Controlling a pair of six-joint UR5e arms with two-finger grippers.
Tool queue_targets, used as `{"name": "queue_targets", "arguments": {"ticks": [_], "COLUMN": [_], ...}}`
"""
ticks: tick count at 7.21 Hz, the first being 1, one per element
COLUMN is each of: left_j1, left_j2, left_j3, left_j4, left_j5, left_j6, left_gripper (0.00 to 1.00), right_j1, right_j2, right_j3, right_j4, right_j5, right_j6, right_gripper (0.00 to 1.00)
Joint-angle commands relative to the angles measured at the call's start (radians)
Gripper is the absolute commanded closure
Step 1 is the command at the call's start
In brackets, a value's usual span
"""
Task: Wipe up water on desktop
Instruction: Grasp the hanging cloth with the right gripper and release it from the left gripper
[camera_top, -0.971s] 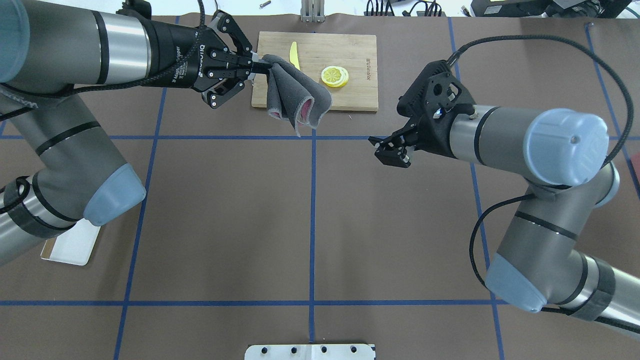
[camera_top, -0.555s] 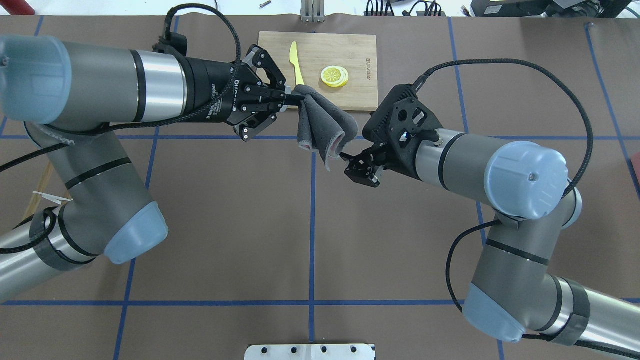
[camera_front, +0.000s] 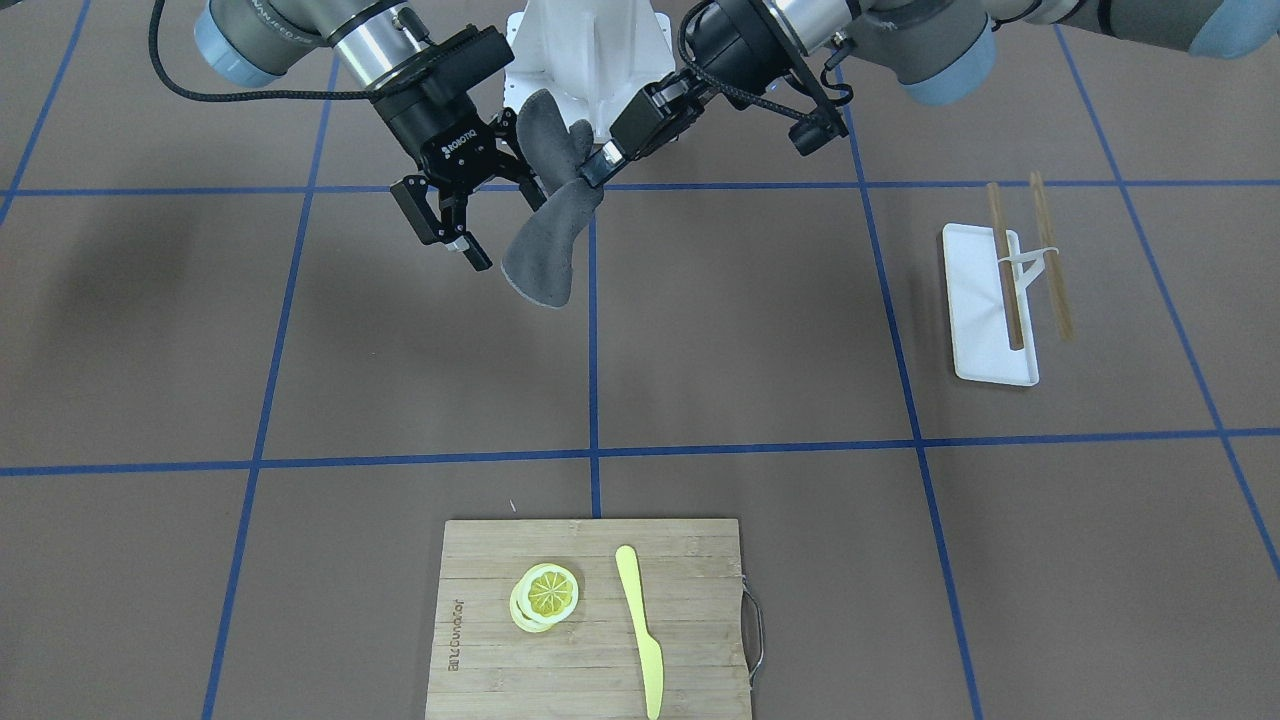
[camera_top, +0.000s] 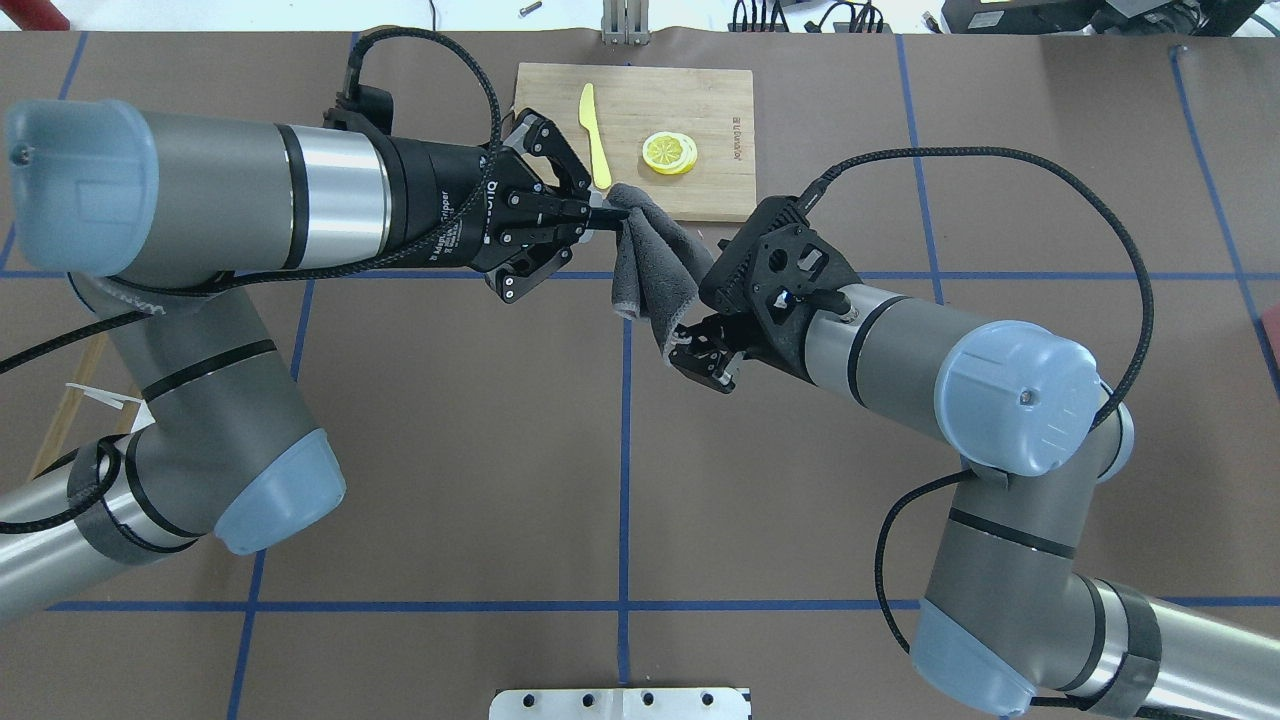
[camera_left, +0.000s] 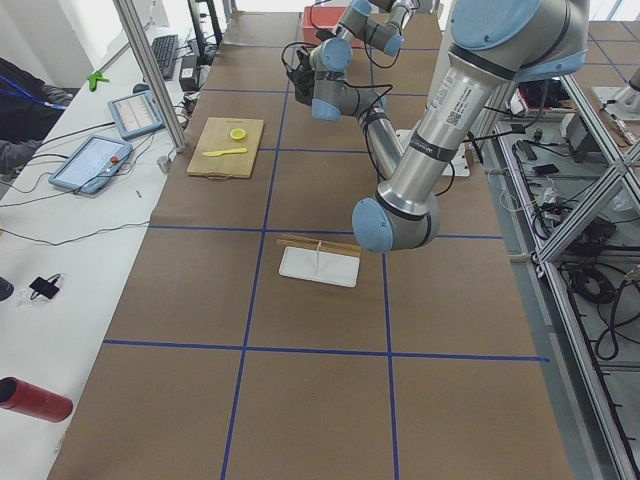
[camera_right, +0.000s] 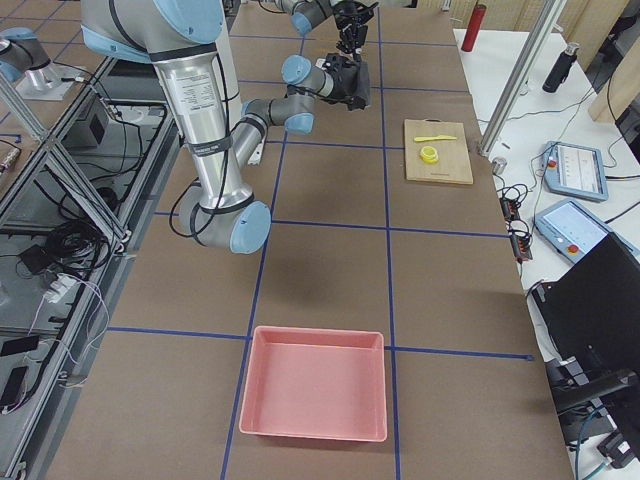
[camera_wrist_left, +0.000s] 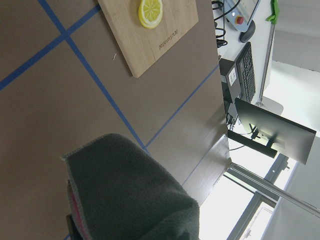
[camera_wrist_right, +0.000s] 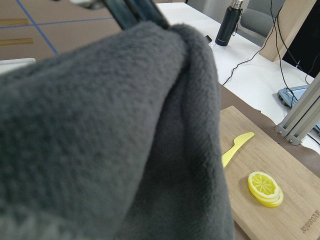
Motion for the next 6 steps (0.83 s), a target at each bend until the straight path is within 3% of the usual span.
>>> {"name": "queue_targets", "arguments": {"ticks": [1, 5, 6], "left_j1": [0.006, 0.008, 0.008], "left_j2": [0.005, 0.011, 0.011], "left_j3": [-0.022, -0.039, -0.039], "left_j4": [0.0, -0.001, -0.001], "left_j5": [-0.006, -0.071, -0.071], "left_j6": [0.001, 0.006, 0.006], "left_gripper": [1.0, 1.0, 1.0], "right_j1": [-0.001, 0.001, 0.002], "right_j2": [0.0, -0.006, -0.005], "right_j3": [0.001, -0.001, -0.001], "right_j4": [0.003, 0.005, 0.005], "right_j5": [-0.01, -0.025, -0.031], "right_j6": [0.0, 0.0, 0.0], "right_gripper": [0.34, 0.38, 0.44]}}
